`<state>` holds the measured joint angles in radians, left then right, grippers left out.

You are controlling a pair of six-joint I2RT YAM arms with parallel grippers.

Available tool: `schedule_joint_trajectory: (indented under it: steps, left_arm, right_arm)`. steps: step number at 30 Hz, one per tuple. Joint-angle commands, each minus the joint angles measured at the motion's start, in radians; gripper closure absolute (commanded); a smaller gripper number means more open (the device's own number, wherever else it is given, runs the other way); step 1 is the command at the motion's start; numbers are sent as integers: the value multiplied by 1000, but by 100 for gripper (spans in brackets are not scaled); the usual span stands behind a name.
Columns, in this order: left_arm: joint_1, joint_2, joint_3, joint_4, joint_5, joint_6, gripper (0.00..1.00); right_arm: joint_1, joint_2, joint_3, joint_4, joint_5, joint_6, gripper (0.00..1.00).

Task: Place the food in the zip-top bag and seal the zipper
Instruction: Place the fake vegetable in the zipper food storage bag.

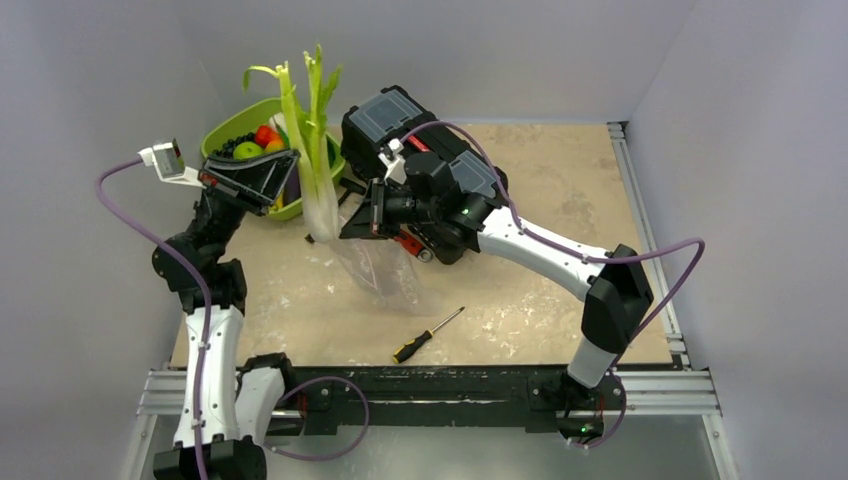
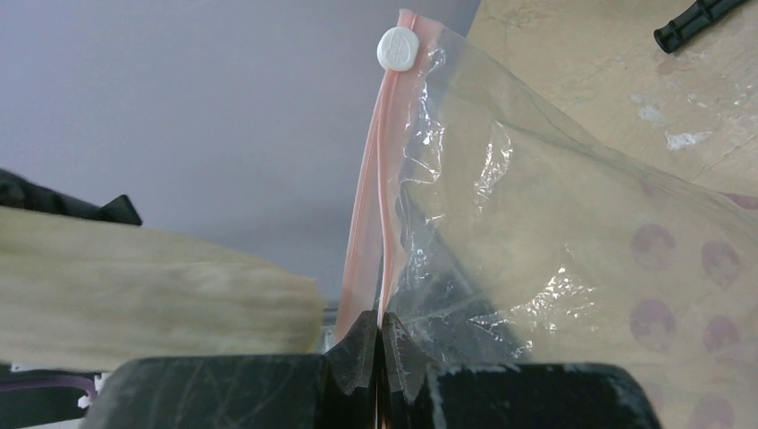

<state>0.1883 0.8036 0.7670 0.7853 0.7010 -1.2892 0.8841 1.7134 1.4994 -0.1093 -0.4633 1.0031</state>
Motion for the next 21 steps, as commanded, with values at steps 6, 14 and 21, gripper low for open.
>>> schedule_joint_trajectory:
  steps: [6,14,21]
  left_arm:
    - [-4,-27,50,135,-37,-27,100]
    - [-13,101,-104,473,-62,-86,100]
    - [-13,167,-198,611,-41,-64,100]
  right_arm:
    - [-36,-36,-66,181,-142,126,100]
    - [-59,-63,-156,379,-239,288,100]
    - [-73,-62,-164,472,-269,365,100]
